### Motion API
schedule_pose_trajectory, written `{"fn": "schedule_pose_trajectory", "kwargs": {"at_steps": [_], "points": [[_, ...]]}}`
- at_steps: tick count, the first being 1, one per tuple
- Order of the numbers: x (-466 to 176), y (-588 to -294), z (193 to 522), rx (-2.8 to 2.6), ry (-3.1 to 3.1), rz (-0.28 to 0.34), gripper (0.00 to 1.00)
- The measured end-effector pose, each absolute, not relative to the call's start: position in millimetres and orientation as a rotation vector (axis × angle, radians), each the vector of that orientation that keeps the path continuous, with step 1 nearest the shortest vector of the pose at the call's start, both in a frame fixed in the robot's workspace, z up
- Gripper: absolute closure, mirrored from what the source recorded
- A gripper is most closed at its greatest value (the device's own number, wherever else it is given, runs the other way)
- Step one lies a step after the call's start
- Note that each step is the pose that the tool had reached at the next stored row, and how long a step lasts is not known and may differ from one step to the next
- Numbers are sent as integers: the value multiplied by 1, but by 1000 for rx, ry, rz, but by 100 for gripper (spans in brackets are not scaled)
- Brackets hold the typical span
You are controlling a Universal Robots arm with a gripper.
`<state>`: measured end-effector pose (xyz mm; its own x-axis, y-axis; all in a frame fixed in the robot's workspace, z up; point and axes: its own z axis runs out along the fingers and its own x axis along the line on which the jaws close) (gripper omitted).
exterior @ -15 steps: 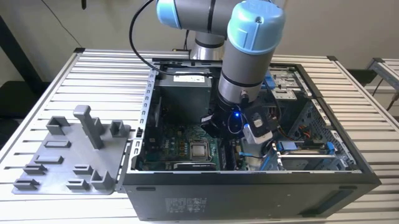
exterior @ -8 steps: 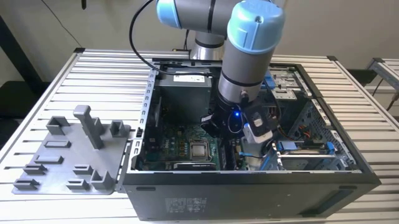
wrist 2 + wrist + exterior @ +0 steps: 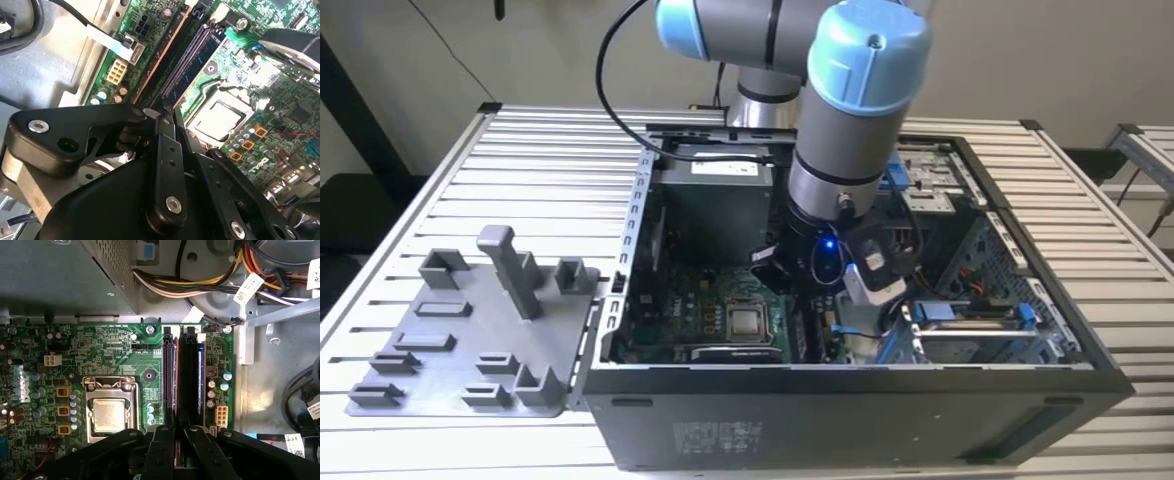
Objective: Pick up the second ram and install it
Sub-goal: 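Insert the second ram into the second slot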
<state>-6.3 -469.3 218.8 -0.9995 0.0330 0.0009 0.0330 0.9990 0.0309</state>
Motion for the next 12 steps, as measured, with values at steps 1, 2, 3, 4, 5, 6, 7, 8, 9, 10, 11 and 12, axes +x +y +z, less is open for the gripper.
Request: {"fn": "schedule_pose_trajectory", "kwargs": {"at_steps": [1,2,3,4,5,6,7,8,9,10,11,12], "points": [[-6,-469,219,-45,-3140,-51,86],[-5,-469,219,-38,-3140,-53,86],[-5,-469,219,-35,-3140,-55,86],[-5,-470,219,-35,-3140,-57,86],[-5,-470,218,-35,-3140,-57,86],[-5,-470,218,-35,-3140,-57,86],[-5,-470,217,-35,-3140,-56,86],[-5,-470,216,-35,-3140,-57,86],[-5,-470,215,-35,-3140,-57,86],[-5,-470,213,-35,-3140,-57,86],[-5,-470,213,-35,-3140,-57,86],[-5,-470,212,-35,-3140,-57,86]]}}
